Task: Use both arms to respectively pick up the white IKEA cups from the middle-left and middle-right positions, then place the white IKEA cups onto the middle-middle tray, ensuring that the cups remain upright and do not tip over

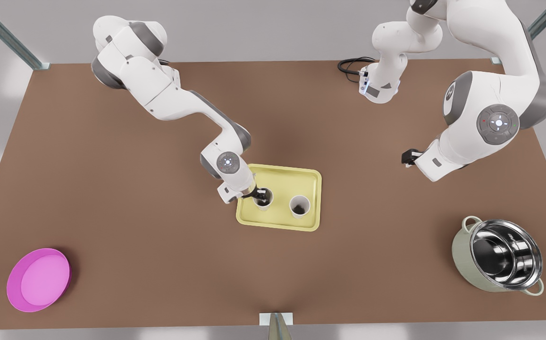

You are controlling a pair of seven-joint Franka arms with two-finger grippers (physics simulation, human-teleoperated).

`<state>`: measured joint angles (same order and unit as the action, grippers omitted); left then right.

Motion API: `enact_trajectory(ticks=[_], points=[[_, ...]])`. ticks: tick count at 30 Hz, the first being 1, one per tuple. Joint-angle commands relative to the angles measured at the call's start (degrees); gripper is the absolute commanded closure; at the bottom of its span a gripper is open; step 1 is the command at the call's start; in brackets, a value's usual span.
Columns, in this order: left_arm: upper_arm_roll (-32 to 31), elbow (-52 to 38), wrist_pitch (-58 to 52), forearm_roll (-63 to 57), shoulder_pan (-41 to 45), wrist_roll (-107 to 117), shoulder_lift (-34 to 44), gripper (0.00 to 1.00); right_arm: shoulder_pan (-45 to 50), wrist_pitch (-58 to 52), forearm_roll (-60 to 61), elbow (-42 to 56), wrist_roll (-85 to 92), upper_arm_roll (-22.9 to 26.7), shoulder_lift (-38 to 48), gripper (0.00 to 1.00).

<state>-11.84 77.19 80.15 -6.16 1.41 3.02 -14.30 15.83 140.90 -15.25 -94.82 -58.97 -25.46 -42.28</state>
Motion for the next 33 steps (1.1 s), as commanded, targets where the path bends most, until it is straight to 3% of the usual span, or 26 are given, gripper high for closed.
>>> enact_trajectory(ticks=[1, 5, 9, 10, 11, 13, 15, 18, 24, 28, 29, 30, 33], points=[[0.0, 0.0, 0.0, 0.0, 0.0, -5.4, 0.1, 0.00, 0.0, -0.2, 0.0, 0.0, -8.7, 0.0, 0.3, 0.00], [0.0, 0.0, 0.0, 0.0, 0.2, -5.4, 0.1, 0.00, -0.3, -1.3, 0.1, -0.7, -8.9, -0.2, 3.7, 0.00], [0.0, 0.1, 0.0, 0.0, 0.3, -5.3, -0.1, 0.00, -1.9, -9.2, 1.2, -0.7, -8.9, -0.6, 11.6, 0.00], [0.0, 0.1, 0.1, 0.0, 0.3, -5.3, -0.2, 0.00, -5.7, -12.7, 4.9, 0.1, -4.8, -3.3, 13.1, 0.00], [0.0, 0.0, 0.2, -0.1, 0.3, -5.4, -0.2, 0.00, -11.6, -16.9, 8.8, 0.2, 2.3, -5.9, 14.8, 0.00], [0.1, 0.0, 1.1, -0.2, -0.1, -5.3, -0.3, 0.00, -21.4, -25.3, 11.4, 0.3, 18.5, -6.5, 15.6, 0.00], [0.0, 0.0, 1.1, -0.4, 0.2, -5.0, -0.1, 0.00, -33.1, -27.2, 7.9, 0.0, 44.9, -5.6, 13.5, 0.00], [0.0, 0.0, 1.2, -0.3, 0.3, -5.0, -0.2, 0.00, -40.9, -29.3, 0.9, 1.8, 63.4, -5.7, 16.4, 0.00], [0.0, 0.6, -1.6, -0.3, 0.9, -1.7, -1.2, 0.00, -43.0, -54.1, 8.9, 4.5, 63.3, -5.7, 34.8, 0.00], [0.0, 0.6, -3.1, -0.1, 1.0, -1.7, -1.5, 0.00, -41.8, -56.6, 8.8, 12.1, 64.2, -5.2, 34.2, 0.00], [0.0, 0.6, -2.9, -0.1, 1.0, -1.7, -1.6, 0.00, -28.5, -57.7, 9.0, 13.7, 64.2, 8.1, 34.7, 0.00], [0.0, 0.6, -3.1, -0.1, 1.1, -1.7, -1.4, 0.00, -24.0, -57.6, 9.1, 12.9, 63.7, 13.0, 36.4, 0.00], [0.0, 0.5, -3.0, 0.0, 1.1, -1.7, -1.5, 0.00, -23.7, -57.6, 8.7, 12.6, 63.5, 13.2, 36.5, 0.00]])
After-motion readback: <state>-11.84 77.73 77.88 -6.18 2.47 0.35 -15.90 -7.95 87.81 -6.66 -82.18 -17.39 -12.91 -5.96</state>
